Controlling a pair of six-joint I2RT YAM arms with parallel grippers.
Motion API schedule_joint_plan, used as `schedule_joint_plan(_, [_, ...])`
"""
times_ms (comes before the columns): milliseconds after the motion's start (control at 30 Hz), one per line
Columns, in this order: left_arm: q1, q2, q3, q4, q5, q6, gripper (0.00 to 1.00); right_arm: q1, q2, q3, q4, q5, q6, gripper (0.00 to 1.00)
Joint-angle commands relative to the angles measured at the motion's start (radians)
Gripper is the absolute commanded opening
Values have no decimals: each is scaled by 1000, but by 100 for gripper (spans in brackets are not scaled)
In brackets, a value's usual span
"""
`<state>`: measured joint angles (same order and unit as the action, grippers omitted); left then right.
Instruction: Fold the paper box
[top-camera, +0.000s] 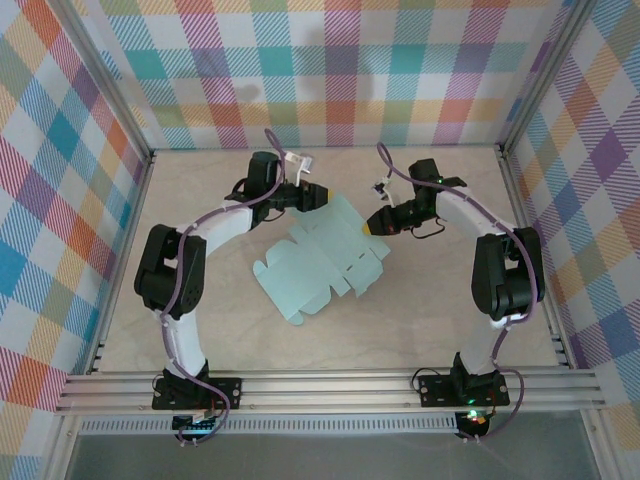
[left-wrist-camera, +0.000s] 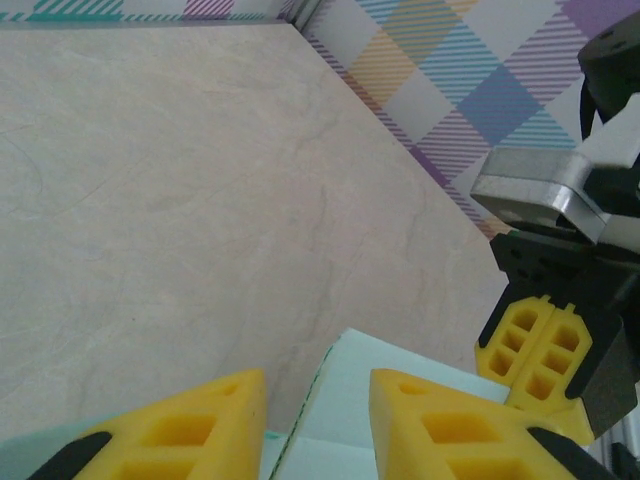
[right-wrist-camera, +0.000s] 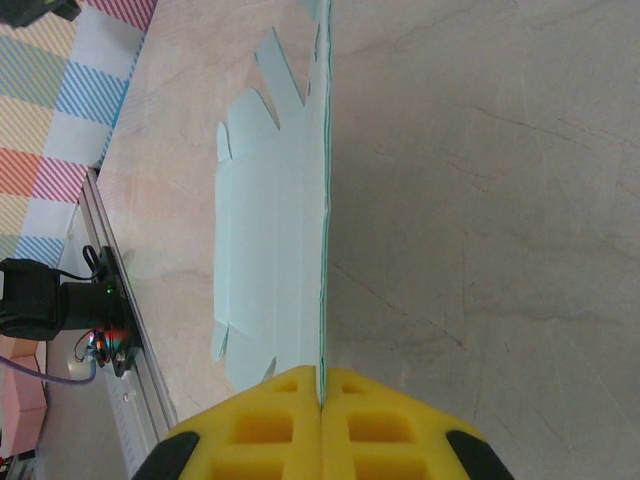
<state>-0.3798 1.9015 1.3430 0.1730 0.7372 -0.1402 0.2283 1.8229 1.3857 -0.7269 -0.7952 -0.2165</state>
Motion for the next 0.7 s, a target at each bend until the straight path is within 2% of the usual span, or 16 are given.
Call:
schedule_joint_plan(0, [-21, -56, -23, -36, -32, 95, 34, -7, 13, 38, -2, -38, 0, 0])
schedule_joint_plan(67, [-39, -68, -54, -12, -61, 160, 32, -7, 12, 42, -10, -40, 0, 0])
schedule_joint_plan(167, [-65, -99, -113, 46, -110, 272, 17, -7, 9, 42, -16, -38, -2, 0])
schedule_joint_plan(300, [-71, -107, -112, 37, -120, 307, 6, -7, 7, 45, -25, -38, -1, 0])
schedule_joint_plan(433, [-77, -113, -113, 31, -138, 316, 0, -8, 3, 43, -7, -24, 22, 0])
schedule_joint_plan(500, [-91, -124, -124, 35, -181, 324, 0, -6, 2, 35, 23, 8, 55, 0])
schedule_joint_plan(633, [-140, -134, -137, 72, -331, 292, 0, -4, -1, 17, 96, 56, 147, 0])
schedule_joint_plan(667, [-166, -138, -148, 83, -403, 304, 0, -3, 0, 15, 116, 54, 178, 0])
